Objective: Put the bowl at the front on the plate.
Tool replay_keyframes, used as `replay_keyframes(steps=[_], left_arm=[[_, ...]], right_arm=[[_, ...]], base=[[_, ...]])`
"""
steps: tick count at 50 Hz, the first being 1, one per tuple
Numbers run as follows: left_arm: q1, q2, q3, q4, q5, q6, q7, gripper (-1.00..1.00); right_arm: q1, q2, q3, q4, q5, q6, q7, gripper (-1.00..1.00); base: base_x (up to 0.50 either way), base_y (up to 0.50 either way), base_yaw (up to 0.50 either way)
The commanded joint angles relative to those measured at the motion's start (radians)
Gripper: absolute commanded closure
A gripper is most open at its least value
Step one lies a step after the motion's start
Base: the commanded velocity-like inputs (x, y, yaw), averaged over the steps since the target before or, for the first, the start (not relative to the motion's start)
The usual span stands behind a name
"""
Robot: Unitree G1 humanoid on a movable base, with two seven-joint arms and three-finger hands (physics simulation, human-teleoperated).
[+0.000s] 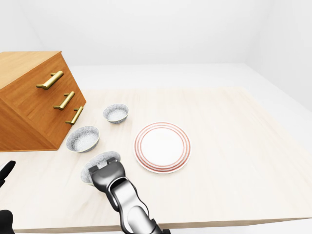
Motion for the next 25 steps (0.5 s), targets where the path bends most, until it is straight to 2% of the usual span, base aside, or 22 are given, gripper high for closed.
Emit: replay_keyframes(steps=[1,15,25], left_arm=[[-0.001,0.0,-0.001,0.003,0.005,0.0,0.0,-1.0],[-0.006,0.004,-0.009,0.031,0.018,0.0,0.0,-1.0],[-0.015,0.012,-0.007,0.026,0.004,0.0,0.0,-1.0]], right_arm=[[0.036,-0.036,0.02,-0.153,-0.09,0.0,0.0,1.0],[0.016,-0.037,-0.018,-0.29,-0.104,0.0,0.0,1.0],[-0.053,-0.032,-0.141,-0.459,-0.146,0.0,0.0,1.0]], base=[[0.0,0.0,0.0],[0.0,0.0,0.0],[0.0,0.0,0.0]])
